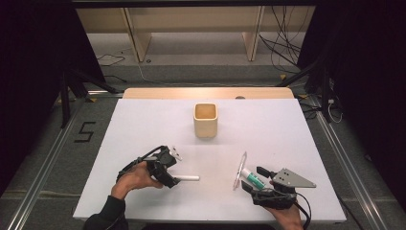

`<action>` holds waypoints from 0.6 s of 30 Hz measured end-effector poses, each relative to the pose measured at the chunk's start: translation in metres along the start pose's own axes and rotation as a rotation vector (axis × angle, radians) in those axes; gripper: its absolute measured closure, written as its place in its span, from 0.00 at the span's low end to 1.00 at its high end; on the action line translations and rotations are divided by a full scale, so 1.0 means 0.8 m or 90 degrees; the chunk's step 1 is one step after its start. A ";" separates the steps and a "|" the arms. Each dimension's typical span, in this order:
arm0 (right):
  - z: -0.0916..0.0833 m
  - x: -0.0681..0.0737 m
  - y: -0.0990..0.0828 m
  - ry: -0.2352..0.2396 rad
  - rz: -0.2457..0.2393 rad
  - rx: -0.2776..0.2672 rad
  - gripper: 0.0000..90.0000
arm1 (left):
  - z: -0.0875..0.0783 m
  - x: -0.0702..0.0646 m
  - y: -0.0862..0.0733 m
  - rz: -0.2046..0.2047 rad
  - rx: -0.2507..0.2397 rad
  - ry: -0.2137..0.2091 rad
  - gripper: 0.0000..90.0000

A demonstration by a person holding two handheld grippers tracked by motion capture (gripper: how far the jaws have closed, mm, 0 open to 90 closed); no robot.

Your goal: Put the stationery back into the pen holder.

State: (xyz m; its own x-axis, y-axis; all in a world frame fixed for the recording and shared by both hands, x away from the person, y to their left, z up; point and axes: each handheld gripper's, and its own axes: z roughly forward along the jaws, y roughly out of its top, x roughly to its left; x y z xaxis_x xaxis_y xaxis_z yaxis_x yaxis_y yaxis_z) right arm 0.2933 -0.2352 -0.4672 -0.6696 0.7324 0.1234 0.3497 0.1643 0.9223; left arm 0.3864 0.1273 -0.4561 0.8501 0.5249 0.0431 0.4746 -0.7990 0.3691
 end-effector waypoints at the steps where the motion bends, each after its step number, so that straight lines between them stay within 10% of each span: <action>1: 0.000 0.000 0.000 0.000 0.000 0.000 0.26 | 0.000 0.000 0.000 0.001 0.001 -0.001 0.36; 18: 0.001 0.001 0.000 0.001 -0.003 0.005 0.26 | 0.013 0.005 0.000 -0.011 0.042 -0.031 0.56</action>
State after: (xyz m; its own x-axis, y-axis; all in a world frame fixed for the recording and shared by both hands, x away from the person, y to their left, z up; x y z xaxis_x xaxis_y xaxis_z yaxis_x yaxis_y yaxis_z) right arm 0.2931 -0.2337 -0.4676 -0.6718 0.7309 0.1202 0.3520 0.1722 0.9200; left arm 0.3918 0.1261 -0.4652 0.8513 0.5246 -0.0083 0.5013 -0.8086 0.3080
